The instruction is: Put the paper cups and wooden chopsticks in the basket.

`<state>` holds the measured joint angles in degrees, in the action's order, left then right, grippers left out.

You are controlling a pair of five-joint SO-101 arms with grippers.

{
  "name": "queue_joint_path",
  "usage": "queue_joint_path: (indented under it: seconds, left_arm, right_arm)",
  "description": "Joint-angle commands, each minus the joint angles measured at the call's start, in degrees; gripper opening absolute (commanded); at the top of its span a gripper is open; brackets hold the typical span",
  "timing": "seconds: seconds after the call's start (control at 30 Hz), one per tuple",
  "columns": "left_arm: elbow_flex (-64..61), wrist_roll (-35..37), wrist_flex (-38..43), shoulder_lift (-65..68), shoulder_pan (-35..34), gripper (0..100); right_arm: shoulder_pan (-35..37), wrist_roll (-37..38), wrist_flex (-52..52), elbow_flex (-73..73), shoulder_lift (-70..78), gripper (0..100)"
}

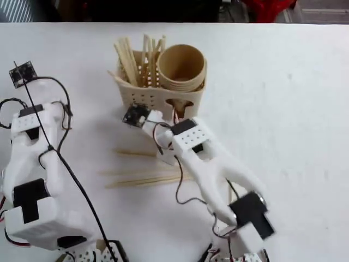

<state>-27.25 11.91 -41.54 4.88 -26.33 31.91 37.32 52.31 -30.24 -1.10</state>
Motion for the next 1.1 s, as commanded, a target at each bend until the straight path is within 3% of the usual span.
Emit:
queue_joint_path:
  seconds: [0.0, 0.27, 0.53, 0.87, 1.07]
  left_arm:
    - [0.53, 0.53, 1.05, -0.22, 0.66, 13]
    - [0.53, 0.53, 1.05, -0.22, 0.66, 13]
    - [0.53, 0.53, 1.05, -0.22, 0.75, 13]
    - [0.44, 0.53, 1.05, -0.22, 0.75, 13]
    - [0.44, 0.53, 1.05, -0.13, 0.75, 13]
  right_arm:
    - [0.75, -3.08, 2.59, 1.41, -12.97, 1.6]
    - [3.65, -9.05, 6.64, 3.69, -35.21, 1.6]
    - [3.74, -18.37, 4.35, 24.09, -37.32, 1.6]
    - [3.65, -22.42, -32.04, 37.71, -21.32, 1.7]
    - [3.47, -22.42, -36.97, 42.73, -8.04, 1.7]
